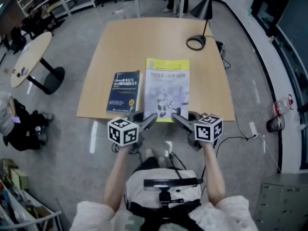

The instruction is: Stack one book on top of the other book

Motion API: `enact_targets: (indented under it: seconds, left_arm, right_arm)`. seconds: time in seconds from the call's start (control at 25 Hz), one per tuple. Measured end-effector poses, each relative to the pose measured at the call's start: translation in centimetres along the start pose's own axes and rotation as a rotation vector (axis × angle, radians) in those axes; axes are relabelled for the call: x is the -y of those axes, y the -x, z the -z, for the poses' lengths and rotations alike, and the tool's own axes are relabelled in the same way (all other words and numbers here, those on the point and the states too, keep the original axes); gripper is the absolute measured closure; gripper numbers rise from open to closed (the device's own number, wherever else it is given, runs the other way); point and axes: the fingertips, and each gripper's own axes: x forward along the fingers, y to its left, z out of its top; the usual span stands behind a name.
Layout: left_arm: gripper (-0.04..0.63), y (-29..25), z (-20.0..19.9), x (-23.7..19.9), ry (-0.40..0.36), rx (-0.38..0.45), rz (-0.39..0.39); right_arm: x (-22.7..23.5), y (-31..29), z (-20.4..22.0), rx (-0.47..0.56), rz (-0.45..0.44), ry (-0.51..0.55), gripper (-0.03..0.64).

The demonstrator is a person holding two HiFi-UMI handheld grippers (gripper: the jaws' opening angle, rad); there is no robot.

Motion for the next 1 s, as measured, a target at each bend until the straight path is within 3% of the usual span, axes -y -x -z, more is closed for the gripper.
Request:
enact_targets:
  seconds: [0.32,0.48,0.6,0.8,1.0]
  left_arm:
    - [0.483,3.0,0.4,-2.7,0.016,0.03,-0.01]
    - [0.483,7.6,-0.4,-7.9,0.026,0.032,-0.001]
    - [0.483,8.5,-0.7,-9.5,0.024,0.021,0.01]
    - [0.483,15.3,-0.6,-18.6,0.019,-0.024,0.042]
    - [0.483,15.2,-0.6,-18.6,0.033,-0.08,0.054]
  right_arm:
    - [-2.1,-3.6,0.2,-0.024,-0.013,0.031,0.506]
    - [-4.8,-10.0,-0.4,-0.036,0.003,0.028,0.506]
    - [-5.3,-11.7,-0.6,-0.034,0.017,0.029,0.506]
    - [-8.9,-22.5,-0.1,-0.026,0.059,-0.005,0.506]
    - [-8.9,-22.3,0.0,-0.038,0.113,-0.028,0.506]
